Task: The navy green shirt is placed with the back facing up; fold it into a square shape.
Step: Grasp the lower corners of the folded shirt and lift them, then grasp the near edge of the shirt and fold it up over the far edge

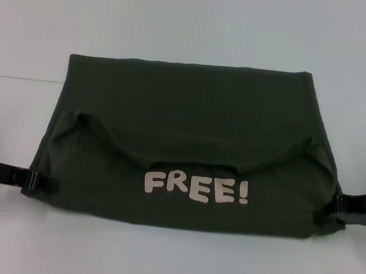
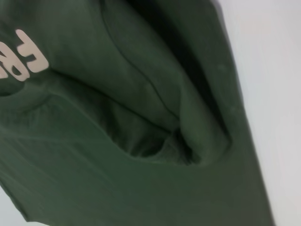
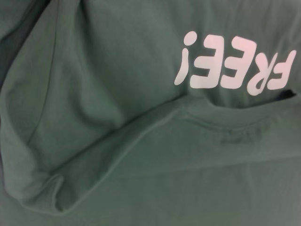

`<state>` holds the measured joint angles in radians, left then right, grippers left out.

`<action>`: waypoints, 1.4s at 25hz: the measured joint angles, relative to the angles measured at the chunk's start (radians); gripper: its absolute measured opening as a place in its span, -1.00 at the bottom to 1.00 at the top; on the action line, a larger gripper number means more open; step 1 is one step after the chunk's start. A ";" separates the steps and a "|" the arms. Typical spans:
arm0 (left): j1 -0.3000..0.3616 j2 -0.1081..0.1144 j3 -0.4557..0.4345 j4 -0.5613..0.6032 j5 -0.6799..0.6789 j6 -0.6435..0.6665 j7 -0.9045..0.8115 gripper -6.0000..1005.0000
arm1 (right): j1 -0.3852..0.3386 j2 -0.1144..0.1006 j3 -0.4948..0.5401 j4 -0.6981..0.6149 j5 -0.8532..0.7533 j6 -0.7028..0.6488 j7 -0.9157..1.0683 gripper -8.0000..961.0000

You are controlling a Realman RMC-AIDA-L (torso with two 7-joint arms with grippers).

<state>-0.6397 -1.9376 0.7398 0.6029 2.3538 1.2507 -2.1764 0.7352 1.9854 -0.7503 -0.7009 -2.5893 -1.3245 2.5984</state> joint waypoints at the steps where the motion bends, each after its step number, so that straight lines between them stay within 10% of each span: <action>1: -0.001 0.003 0.001 0.000 0.001 0.011 -0.001 -0.91 | -0.001 -0.003 0.000 -0.003 0.000 -0.015 -0.005 -0.83; 20: -0.007 0.062 -0.001 0.041 0.204 0.455 -0.057 -0.91 | -0.048 -0.054 -0.009 -0.006 -0.028 -0.421 -0.274 -0.83; 35: 0.007 0.066 -0.002 0.041 0.311 0.705 -0.015 -0.91 | -0.054 0.003 -0.044 -0.002 -0.178 -0.596 -0.476 -0.83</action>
<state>-0.6324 -1.8718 0.7379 0.6435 2.6647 1.9554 -2.1910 0.6809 1.9879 -0.7945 -0.7027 -2.7671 -1.9208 2.1222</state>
